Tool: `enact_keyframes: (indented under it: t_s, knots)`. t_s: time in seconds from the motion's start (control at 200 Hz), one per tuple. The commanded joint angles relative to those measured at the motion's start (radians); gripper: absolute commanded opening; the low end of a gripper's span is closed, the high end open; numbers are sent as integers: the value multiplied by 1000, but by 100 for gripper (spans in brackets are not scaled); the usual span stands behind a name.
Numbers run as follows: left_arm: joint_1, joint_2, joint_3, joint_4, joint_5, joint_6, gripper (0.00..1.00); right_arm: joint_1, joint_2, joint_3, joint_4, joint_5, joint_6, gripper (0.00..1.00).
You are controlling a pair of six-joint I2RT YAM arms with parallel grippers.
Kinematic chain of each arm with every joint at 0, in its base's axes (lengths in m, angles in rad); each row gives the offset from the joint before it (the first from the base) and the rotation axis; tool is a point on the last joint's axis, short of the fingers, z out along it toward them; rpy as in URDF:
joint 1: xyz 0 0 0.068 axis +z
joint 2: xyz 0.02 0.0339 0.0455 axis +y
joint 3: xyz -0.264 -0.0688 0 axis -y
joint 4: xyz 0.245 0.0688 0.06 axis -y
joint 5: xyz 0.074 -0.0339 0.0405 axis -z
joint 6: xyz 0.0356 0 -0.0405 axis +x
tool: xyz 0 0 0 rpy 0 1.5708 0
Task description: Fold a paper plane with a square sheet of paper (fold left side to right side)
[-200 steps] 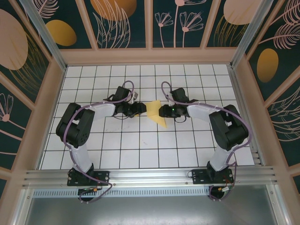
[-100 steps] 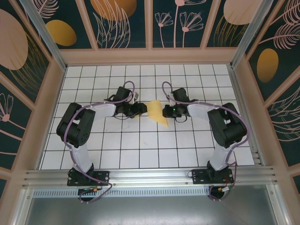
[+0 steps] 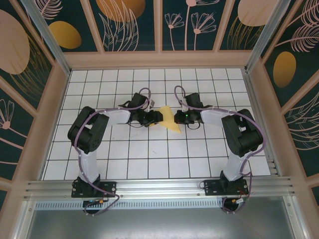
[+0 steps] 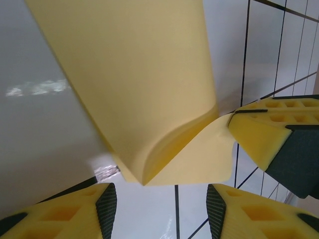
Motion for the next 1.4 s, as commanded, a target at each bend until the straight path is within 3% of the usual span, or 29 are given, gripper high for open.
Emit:
enact_keyframes:
  t_s: [0.0, 0.565, 0.961, 1.396]
  knots:
    - [-10, 25, 32, 24, 20, -19, 54, -17, -14, -21, 33, -26, 15, 3]
    - [-26, 67, 72, 38, 11, -45, 48, -28, 4, -46, 59, -64, 35, 3]
    - [-26, 26, 64, 13, -31, -33, 53, -74, -29, -89, 89, -87, 60, 3]
    - [-45, 84, 112, 46, 13, -73, 53, -100, -29, -117, 120, -117, 77, 2]
